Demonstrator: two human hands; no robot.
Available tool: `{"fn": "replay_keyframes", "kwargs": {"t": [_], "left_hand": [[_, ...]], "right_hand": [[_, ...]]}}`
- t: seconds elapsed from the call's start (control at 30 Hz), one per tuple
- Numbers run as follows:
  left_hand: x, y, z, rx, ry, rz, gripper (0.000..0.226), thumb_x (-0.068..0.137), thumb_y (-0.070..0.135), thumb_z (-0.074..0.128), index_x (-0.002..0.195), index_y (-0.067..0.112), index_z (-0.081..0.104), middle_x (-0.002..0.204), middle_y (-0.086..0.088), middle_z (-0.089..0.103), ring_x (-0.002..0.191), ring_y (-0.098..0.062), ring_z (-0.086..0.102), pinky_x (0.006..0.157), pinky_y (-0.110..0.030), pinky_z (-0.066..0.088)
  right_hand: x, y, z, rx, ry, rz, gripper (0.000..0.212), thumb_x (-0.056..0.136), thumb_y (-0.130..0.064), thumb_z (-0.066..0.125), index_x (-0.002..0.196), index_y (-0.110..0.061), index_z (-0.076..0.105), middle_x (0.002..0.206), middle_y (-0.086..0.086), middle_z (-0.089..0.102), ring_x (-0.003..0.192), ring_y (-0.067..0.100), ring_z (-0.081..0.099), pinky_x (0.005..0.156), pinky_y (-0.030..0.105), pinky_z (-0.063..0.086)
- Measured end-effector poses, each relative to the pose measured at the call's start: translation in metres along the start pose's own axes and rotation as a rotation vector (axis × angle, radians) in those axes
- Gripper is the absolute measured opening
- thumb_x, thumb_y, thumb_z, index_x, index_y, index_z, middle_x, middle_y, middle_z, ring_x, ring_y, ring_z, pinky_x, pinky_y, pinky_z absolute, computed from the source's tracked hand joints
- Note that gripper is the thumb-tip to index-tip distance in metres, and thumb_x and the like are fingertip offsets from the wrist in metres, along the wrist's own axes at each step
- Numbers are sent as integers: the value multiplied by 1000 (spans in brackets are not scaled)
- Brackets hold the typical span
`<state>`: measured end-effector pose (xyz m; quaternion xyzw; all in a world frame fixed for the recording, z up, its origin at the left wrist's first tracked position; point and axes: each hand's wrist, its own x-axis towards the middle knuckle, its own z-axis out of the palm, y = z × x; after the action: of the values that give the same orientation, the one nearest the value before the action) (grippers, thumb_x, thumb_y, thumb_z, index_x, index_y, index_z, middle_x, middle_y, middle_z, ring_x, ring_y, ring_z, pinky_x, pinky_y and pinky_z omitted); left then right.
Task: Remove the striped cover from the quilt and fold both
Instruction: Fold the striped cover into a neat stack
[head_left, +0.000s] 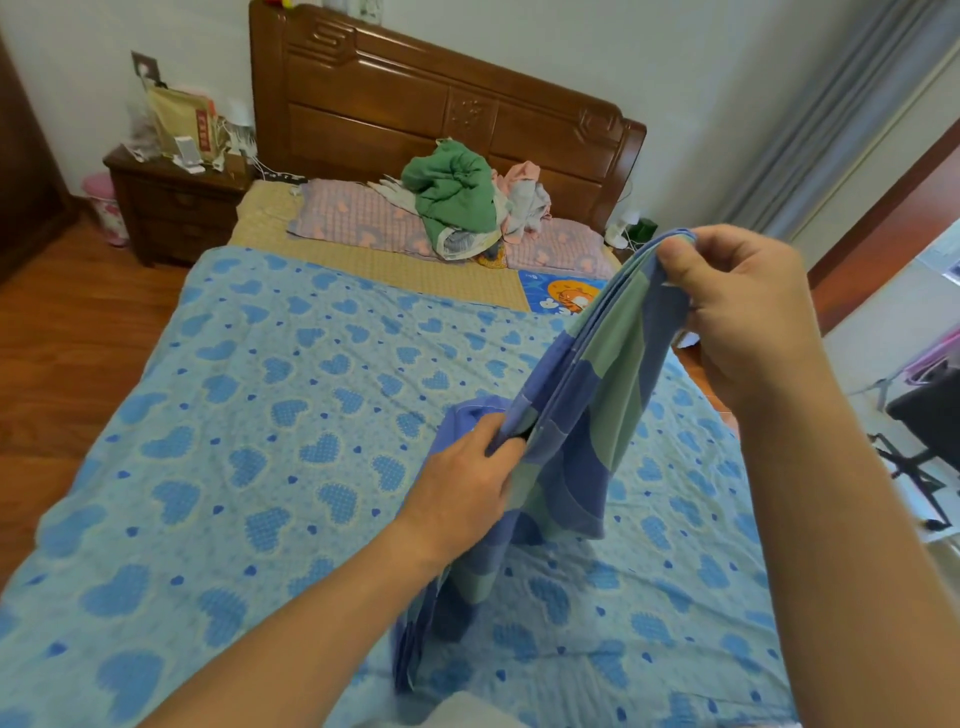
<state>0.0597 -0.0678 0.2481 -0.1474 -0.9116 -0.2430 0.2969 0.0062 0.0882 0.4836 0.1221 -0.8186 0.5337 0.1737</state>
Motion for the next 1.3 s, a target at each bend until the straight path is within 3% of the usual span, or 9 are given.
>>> {"fn": "replay_keyframes", "kwargs": {"t": [0.1, 0.27, 0.33, 0.53, 0.63, 0.7, 0.8, 0.97, 1.3], "left_hand": [[-12, -11, -4, -145, -27, 19, 24, 85, 19, 49, 106, 17, 60, 125, -3, 51, 79, -25, 59, 51, -31, 46], [-6, -25, 0, -195, 66, -147, 9, 93, 13, 64, 93, 13, 55, 99, 2, 48, 64, -27, 54, 52, -42, 49], [-6, -30, 2, -239, 82, -182, 13, 93, 6, 59, 93, 14, 49, 102, 3, 45, 66, -26, 51, 54, -47, 49], [-23, -42, 4, -358, 116, -154, 41, 92, 4, 61, 125, 26, 51, 123, 8, 47, 92, 0, 55, 74, -26, 54], [-25, -43, 5, -320, 45, -106, 55, 89, -2, 60, 133, 31, 52, 126, 4, 47, 87, -13, 60, 68, -31, 55], [-25, -39, 7, -279, 9, -110, 48, 88, 1, 61, 126, 30, 56, 128, 4, 45, 80, -15, 59, 63, -33, 53], [-24, -35, 11, -269, 45, -271, 9, 90, 18, 56, 96, 22, 61, 119, 12, 47, 69, -10, 55, 60, -33, 48], [-23, -53, 4, -403, 222, -549, 22, 97, 5, 48, 93, 25, 57, 93, 13, 52, 86, 4, 53, 72, -8, 36], [-37, -66, -7, -546, 7, -319, 17, 85, -2, 73, 91, 13, 76, 92, 15, 65, 80, 1, 61, 73, -10, 43]], "right_hand": [[0, 0, -8, 22, 12, 29, 14, 94, -18, 64, 84, -17, 73, 78, 2, 69, 76, 15, 61, 73, 41, 52], [-6, -1, -9, 28, 0, 37, 12, 95, -18, 63, 89, -14, 73, 81, 4, 70, 78, 17, 63, 74, 43, 54], [-7, -2, -9, 28, -2, 35, 13, 95, -19, 63, 88, -16, 73, 81, 2, 71, 78, 16, 64, 75, 43, 55], [-7, -3, -13, 55, 17, 57, 15, 95, -20, 64, 82, -17, 73, 82, 5, 69, 80, 22, 61, 82, 57, 53], [-9, -2, -11, 47, 10, 58, 15, 95, -20, 63, 83, -19, 73, 80, 2, 69, 80, 20, 62, 81, 57, 53], [-10, -2, -9, 54, 4, 58, 15, 95, -20, 63, 83, -18, 73, 80, 3, 70, 79, 20, 62, 80, 57, 53], [-10, -3, -9, 64, 2, 52, 15, 95, -19, 64, 82, -18, 73, 80, 3, 70, 79, 21, 62, 79, 58, 53], [-10, -1, -13, 67, -7, 43, 18, 94, -21, 65, 79, -20, 74, 79, 2, 70, 81, 21, 63, 81, 57, 54], [-8, -2, -11, 83, 4, 65, 15, 95, -21, 63, 85, -18, 73, 79, 0, 69, 85, 22, 63, 86, 61, 53]]}}
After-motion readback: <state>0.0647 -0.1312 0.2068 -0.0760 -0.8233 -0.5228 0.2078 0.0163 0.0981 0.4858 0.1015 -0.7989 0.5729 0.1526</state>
